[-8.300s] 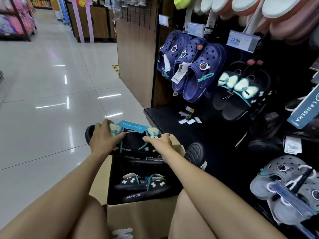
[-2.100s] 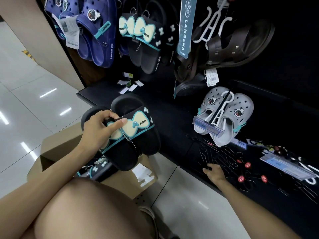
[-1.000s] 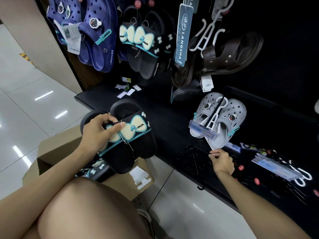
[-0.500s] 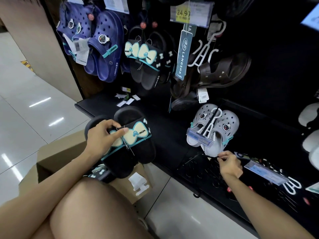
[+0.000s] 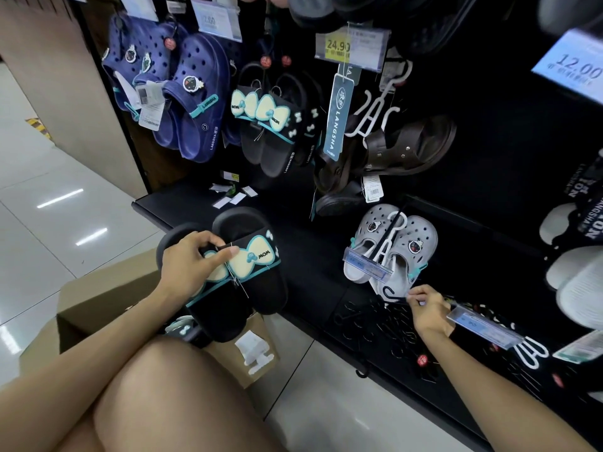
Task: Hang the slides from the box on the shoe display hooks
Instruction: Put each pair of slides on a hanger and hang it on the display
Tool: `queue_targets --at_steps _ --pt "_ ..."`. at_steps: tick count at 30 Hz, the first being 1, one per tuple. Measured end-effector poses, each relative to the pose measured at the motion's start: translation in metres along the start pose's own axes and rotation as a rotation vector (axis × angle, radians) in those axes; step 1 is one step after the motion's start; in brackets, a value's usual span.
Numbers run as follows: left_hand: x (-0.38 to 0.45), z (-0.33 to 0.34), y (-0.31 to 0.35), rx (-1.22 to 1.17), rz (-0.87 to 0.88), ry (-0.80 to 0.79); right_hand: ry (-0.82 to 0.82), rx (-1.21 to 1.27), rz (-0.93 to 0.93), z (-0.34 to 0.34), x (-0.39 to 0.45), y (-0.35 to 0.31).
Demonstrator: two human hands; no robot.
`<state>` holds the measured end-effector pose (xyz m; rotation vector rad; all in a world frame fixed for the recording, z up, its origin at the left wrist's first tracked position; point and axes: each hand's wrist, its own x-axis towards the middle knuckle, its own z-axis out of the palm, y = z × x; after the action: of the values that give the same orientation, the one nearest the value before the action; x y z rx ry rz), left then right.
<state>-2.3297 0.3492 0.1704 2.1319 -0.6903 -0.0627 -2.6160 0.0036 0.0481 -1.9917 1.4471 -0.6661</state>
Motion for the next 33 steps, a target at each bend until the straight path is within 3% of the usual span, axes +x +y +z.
queue_targets --at_steps 13,20,24,28,33 --pt "-0.008 -0.009 0.004 0.024 0.011 0.036 -0.386 -0.21 -0.091 0.029 -0.05 -0.031" --pt "-0.01 -0.018 0.003 0.01 -0.006 0.134 -0.475 -0.236 -0.253 0.065 -0.074 -0.072" --pt "-0.014 -0.025 0.004 -0.015 -0.018 0.166 -0.498 -0.091 -0.149 0.076 -0.076 -0.094" --pt "-0.019 -0.036 -0.005 -0.047 -0.057 0.219 -0.566 -0.185 0.028 0.111 -0.092 -0.055" --pt "-0.009 -0.045 -0.012 -0.025 -0.075 0.248 -0.765 -0.222 0.0 0.156 -0.12 -0.03"
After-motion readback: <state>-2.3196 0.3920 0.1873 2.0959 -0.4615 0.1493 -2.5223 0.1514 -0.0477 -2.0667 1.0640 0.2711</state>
